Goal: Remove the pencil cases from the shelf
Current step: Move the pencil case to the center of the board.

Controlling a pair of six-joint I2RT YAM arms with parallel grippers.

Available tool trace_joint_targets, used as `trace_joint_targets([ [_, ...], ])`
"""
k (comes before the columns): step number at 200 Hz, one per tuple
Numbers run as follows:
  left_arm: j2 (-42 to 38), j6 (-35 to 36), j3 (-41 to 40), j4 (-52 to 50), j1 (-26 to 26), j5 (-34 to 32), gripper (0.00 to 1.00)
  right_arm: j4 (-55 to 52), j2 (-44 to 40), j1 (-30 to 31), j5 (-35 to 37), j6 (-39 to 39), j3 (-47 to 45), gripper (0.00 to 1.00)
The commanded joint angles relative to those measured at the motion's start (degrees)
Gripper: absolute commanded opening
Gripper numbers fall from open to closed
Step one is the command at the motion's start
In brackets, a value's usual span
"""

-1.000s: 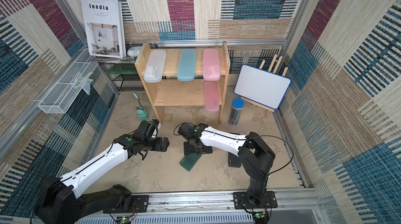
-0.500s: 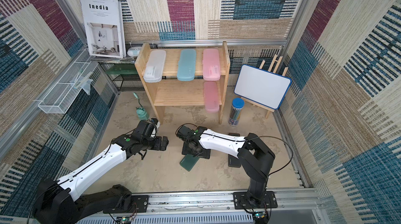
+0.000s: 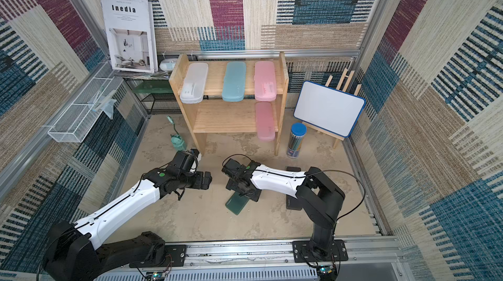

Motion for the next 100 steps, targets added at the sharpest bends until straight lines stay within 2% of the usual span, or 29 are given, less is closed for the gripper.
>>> trace_joint_targets([
  [1, 0.2, 0.4, 0.0, 0.7, 0.1, 0.7, 1.00, 0.7, 1.4, 0.0, -0.5, 1.8, -0.3, 0.99],
  [65, 0.4, 0.1, -0.4, 1.2, 0.1, 0.8, 1.00, 0.8, 2.1, 0.0, -1.6, 1.8, -1.6, 1.00],
  [100, 0.2, 0.1, -0.7, 1.2, 0.1, 0.5, 1.00, 0.1, 4.0, -0.1, -2.3, -1.7, 0.8, 0.85],
])
